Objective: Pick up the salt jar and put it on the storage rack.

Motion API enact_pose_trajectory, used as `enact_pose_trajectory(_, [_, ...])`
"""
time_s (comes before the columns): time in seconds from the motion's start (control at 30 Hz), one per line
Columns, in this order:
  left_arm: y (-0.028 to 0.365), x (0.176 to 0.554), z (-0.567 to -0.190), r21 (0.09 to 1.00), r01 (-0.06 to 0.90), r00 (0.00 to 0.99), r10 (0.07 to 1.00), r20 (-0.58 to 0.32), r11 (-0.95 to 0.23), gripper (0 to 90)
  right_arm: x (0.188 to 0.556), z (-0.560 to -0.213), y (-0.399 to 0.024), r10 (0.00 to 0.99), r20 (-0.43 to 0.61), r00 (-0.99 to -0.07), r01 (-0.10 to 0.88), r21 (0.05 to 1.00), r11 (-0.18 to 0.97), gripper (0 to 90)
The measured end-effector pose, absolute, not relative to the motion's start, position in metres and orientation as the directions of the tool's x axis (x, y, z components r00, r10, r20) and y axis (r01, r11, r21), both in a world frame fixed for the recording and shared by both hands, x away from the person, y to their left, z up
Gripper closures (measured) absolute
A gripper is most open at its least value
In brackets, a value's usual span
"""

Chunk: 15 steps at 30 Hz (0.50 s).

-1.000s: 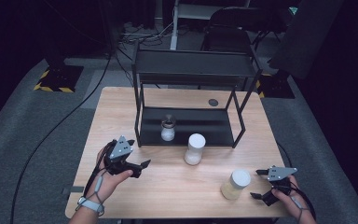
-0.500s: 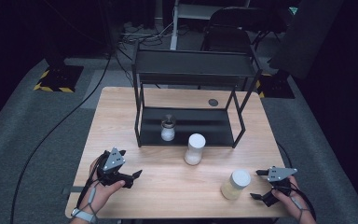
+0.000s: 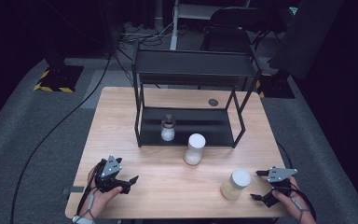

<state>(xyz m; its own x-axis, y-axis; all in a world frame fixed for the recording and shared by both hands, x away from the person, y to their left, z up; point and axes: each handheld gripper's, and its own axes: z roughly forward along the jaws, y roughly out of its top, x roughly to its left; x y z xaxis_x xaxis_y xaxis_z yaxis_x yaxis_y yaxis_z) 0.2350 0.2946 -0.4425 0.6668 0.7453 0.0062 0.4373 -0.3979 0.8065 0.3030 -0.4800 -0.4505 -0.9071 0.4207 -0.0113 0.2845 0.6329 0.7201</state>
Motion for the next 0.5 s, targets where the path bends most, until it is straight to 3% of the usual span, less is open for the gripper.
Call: enact_pose_trajectory(0.5, [0.290, 0.233, -0.454, 0.754, 0.497, 0.640, 0.768, 0.017, -0.430, 5.4, 0.303, -0.450, -0.480, 0.421, -0.011, -0.907, 0.284, 0.720, 0.633, 0.0])
